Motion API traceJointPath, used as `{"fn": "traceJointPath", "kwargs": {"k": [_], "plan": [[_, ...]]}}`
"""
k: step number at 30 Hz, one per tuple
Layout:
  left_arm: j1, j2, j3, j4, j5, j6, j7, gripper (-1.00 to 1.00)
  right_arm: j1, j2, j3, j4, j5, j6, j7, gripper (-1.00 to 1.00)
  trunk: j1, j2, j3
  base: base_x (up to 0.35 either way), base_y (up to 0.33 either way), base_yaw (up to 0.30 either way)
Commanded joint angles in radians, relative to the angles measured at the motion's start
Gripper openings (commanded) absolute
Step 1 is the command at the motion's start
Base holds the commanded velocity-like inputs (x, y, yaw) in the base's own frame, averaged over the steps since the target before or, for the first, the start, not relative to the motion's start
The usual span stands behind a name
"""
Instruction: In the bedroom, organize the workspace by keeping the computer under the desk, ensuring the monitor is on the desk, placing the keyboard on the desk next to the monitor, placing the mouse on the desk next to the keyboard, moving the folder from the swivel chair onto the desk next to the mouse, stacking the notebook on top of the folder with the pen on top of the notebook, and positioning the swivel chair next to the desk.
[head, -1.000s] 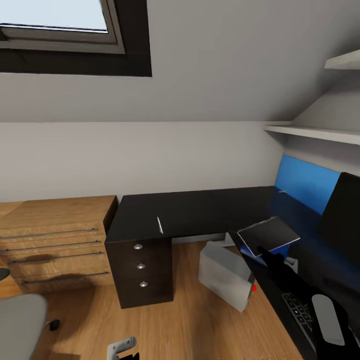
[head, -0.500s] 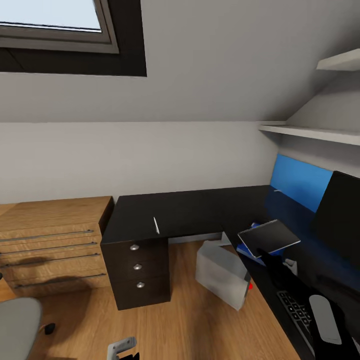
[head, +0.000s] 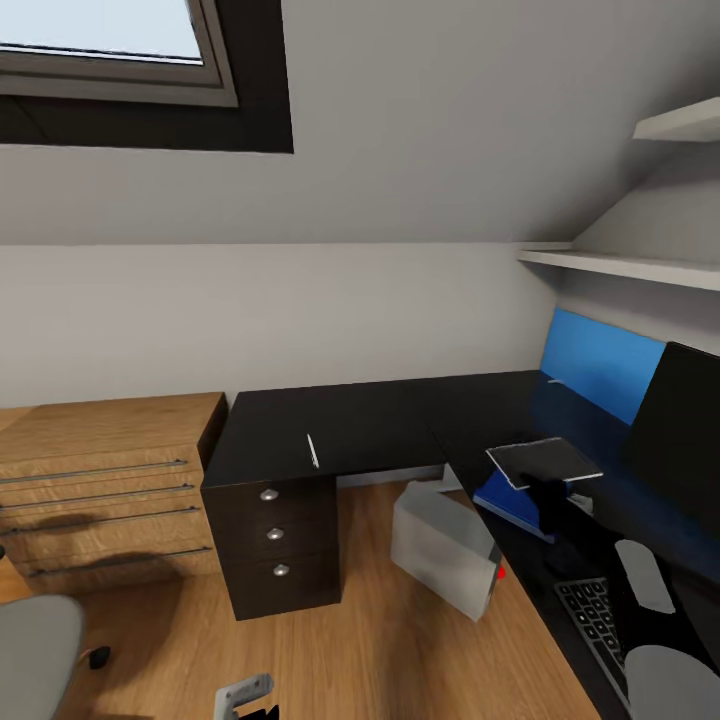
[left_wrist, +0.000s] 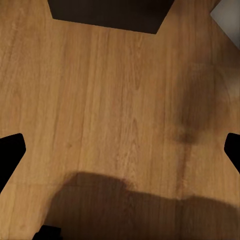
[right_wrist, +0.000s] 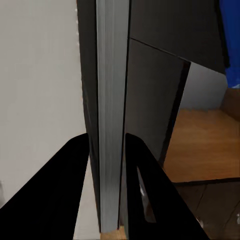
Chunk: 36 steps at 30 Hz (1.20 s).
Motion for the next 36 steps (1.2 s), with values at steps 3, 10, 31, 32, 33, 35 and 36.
{"fn": "traceJointPath", "kwargs": {"k": [3, 10, 31, 32, 33, 35, 36], "plan": [[0.000, -0.001, 0.001, -0.002, 0.011, 0.005, 0.004, 1.00, -0.039, -0.014, -0.003, 0.075, -0.029, 0.006, -0.004, -1.00, 0.000, -0.001, -0.001, 0.000, 0.000, 0.000], [0.000, -0.001, 0.001, -0.002, 0.012, 0.005, 0.004, 1.00, -0.048, -0.020, -0.002, 0.093, -0.088, 0.017, 0.020, -1.00, 0.000, -0.001, -0.001, 0.000, 0.000, 0.000], [0.000, 0.001, 0.002, -0.002, 0.012, 0.005, 0.004, 1.00, -0.038, -0.035, 0.000, 0.095, -0.084, -0.007, 0.012, -1.00, 0.000, -0.001, -0.001, 0.088, 0.000, 0.000], [0.000, 0.001, 0.002, -0.002, 0.012, 0.005, 0.004, 1.00, -0.038, -0.035, 0.000, 0.095, -0.084, -0.012, 0.004, -1.00, 0.000, -0.001, -0.001, 0.116, 0.000, 0.000], [0.000, 0.001, 0.002, -0.002, 0.013, 0.006, 0.004, 1.00, -0.038, -0.035, 0.000, 0.095, -0.084, -0.015, -0.003, -1.00, 0.000, -0.001, -0.001, 0.074, 0.000, 0.000], [0.000, 0.001, 0.002, -0.002, 0.013, 0.006, 0.004, 1.00, -0.038, -0.034, 0.000, 0.096, -0.084, -0.019, -0.020, -1.00, 0.000, -0.001, -0.001, 0.034, 0.000, 0.000], [0.000, 0.001, 0.003, -0.002, 0.013, 0.006, 0.003, 1.00, -0.038, -0.034, 0.000, 0.096, -0.085, -0.020, -0.024, -1.00, 0.000, -0.001, -0.001, 0.024, 0.000, 0.000]]}}
